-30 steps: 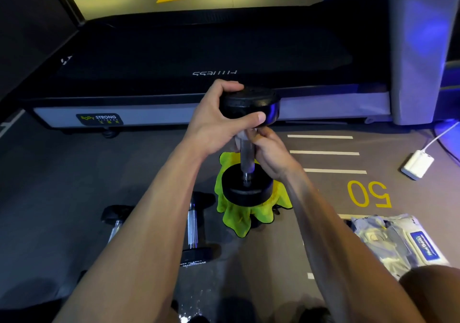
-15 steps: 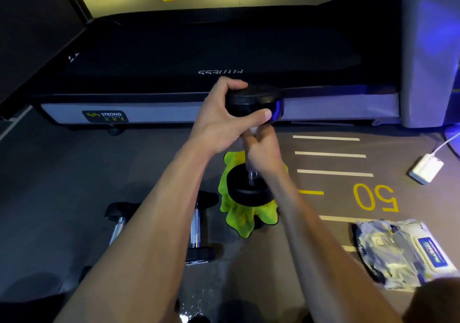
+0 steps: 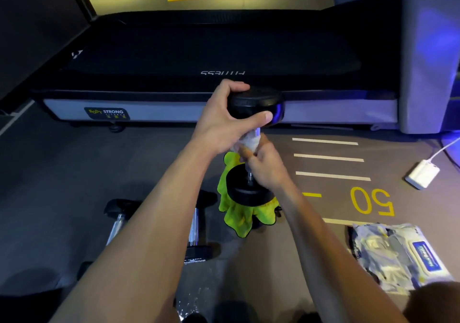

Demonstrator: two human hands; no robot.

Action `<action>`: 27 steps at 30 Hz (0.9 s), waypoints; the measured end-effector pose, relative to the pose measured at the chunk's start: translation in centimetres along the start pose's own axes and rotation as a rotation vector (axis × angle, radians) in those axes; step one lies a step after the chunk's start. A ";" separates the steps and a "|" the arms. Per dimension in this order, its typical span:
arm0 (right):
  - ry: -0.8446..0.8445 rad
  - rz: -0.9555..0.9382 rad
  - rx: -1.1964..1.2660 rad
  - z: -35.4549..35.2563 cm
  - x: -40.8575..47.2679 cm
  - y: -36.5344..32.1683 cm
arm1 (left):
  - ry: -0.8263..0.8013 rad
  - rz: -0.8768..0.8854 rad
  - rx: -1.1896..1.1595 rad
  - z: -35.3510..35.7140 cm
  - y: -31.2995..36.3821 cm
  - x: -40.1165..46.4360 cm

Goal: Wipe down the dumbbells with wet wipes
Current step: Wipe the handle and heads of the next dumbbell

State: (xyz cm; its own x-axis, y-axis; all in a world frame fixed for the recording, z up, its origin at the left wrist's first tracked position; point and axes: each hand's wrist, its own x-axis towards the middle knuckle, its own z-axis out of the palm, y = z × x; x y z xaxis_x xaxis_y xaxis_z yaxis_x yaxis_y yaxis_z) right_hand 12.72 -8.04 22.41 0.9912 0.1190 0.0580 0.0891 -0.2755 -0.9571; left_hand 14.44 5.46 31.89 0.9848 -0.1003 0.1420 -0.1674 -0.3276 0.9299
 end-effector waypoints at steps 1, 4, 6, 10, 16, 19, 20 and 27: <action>-0.007 0.020 -0.091 0.2 -0.5 0.5 | 0.006 -0.004 0.003 0.0 -0.1 0.1; -0.075 0.092 -0.115 -0.1 -0.6 0.8 | 0.005 -0.005 0.010 -0.3 -0.1 0.0; -0.166 0.146 -0.008 -0.8 0.2 0.3 | -0.002 -0.007 0.003 -0.3 -0.1 -0.2; -0.259 0.259 0.202 -2.0 1.7 -0.7 | -0.015 -0.002 -0.005 -0.4 -0.2 -0.1; -0.114 0.153 0.364 -1.0 2.4 -1.0 | -0.001 0.002 -0.032 -0.3 -0.5 0.0; 0.023 0.025 0.320 0.0 2.4 -1.5 | 0.009 0.008 -0.028 -0.2 -0.5 0.0; 0.027 -0.006 0.282 0.2 2.2 -1.3 | 0.007 0.008 -0.025 -0.2 -0.5 0.0; -0.312 0.066 -0.233 -2.2 0.1 2.1 | 0.025 -0.007 -0.006 -0.6 -0.6 -0.1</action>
State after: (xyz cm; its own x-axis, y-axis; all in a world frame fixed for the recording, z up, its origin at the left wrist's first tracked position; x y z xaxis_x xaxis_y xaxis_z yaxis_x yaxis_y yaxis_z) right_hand 13.22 -10.71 20.99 0.9215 0.3676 -0.1250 0.0812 -0.4973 -0.8638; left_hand 14.51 6.28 31.49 0.9868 -0.0740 0.1439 -0.1602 -0.3229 0.9328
